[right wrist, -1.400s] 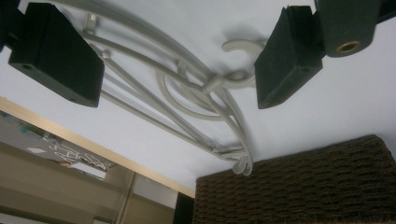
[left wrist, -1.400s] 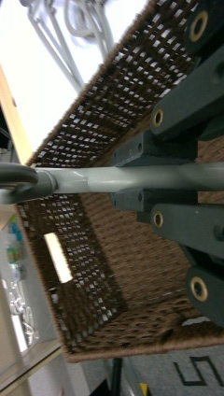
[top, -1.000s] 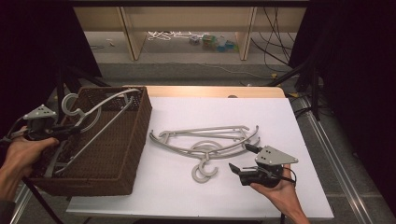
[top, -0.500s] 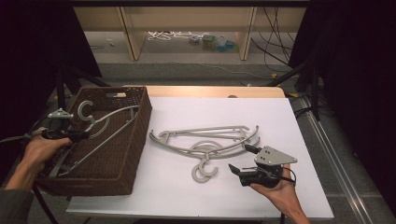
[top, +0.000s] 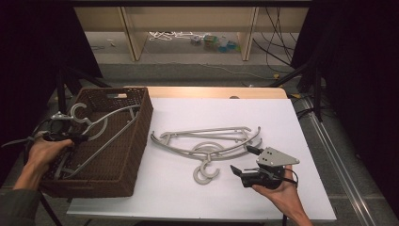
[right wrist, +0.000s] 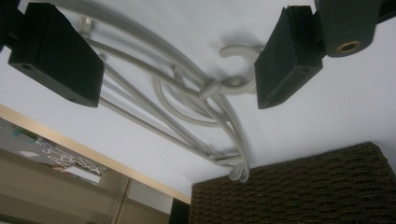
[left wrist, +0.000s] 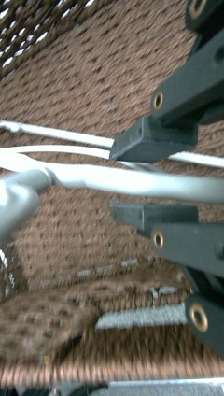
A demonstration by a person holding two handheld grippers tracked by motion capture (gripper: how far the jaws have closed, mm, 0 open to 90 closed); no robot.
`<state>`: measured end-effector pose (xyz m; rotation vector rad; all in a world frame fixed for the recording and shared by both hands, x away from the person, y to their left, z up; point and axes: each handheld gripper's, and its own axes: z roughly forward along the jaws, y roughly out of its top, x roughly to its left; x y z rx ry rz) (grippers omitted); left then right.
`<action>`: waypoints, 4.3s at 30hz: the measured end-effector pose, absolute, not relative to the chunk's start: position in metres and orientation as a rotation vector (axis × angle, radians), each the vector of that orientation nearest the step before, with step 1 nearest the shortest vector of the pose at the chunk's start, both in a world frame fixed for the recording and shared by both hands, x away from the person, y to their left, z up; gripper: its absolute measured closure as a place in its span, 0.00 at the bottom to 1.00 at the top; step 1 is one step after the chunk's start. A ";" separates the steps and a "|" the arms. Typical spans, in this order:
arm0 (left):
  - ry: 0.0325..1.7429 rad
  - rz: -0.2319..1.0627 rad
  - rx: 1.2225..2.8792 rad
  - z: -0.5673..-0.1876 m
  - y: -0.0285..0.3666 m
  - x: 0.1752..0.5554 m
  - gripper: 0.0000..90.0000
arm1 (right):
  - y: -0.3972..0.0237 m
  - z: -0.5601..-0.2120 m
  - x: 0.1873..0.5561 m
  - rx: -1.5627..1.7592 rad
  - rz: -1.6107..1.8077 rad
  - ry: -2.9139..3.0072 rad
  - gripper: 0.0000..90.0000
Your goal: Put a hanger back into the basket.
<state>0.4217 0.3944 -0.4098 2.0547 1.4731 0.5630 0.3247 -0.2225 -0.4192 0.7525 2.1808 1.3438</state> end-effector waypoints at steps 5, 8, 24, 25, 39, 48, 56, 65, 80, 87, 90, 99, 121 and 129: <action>1.537 0.708 1.966 -0.398 0.397 0.414 0.61 | -0.223 -0.420 0.325 0.752 1.343 2.179 0.19; 1.566 0.769 1.824 -0.387 0.392 0.407 0.51 | -0.223 -0.420 0.326 0.760 1.346 2.182 0.19; 1.366 0.698 1.646 -0.356 0.340 0.367 0.31 | -0.224 -0.423 0.327 0.761 1.342 2.183 0.18; 1.323 0.672 1.640 -0.354 0.330 0.363 0.30 | -0.223 -0.422 0.328 0.762 1.347 2.183 0.18; 1.076 0.569 1.611 -0.350 0.258 0.336 0.19 | -0.225 -0.427 0.330 0.761 1.377 2.164 0.18; 0.965 0.549 1.606 -0.358 0.226 0.322 0.18 | -0.224 -0.427 0.330 0.749 1.382 2.163 0.18; 0.848 0.512 1.633 -0.373 0.190 0.313 0.18 | -0.225 -0.428 0.329 0.761 1.399 2.149 0.18; 0.789 0.460 1.699 -0.404 0.166 0.307 0.18 | -0.224 -0.428 0.329 0.768 1.400 2.160 0.18; 0.784 0.457 1.704 -0.438 0.168 0.296 0.18 | -0.226 -0.427 0.338 0.735 1.364 2.185 0.18; 0.777 0.476 1.706 -0.441 0.171 0.297 0.18 | -0.223 -0.424 0.361 0.690 1.272 2.290 0.19; 0.779 0.465 1.699 -0.441 0.171 0.297 0.18 | -0.221 -0.423 0.369 0.668 1.230 2.337 0.19; 0.774 0.470 1.711 -0.440 0.172 0.297 0.18 | -0.205 -0.426 0.410 0.543 1.026 2.508 0.29; 0.757 0.455 1.726 -0.441 0.170 0.297 0.18 | -0.185 -0.460 0.454 0.370 0.738 2.702 0.60; 0.741 0.449 1.745 -0.442 0.169 0.298 0.18 | -0.180 -0.466 0.459 0.344 0.739 2.753 0.71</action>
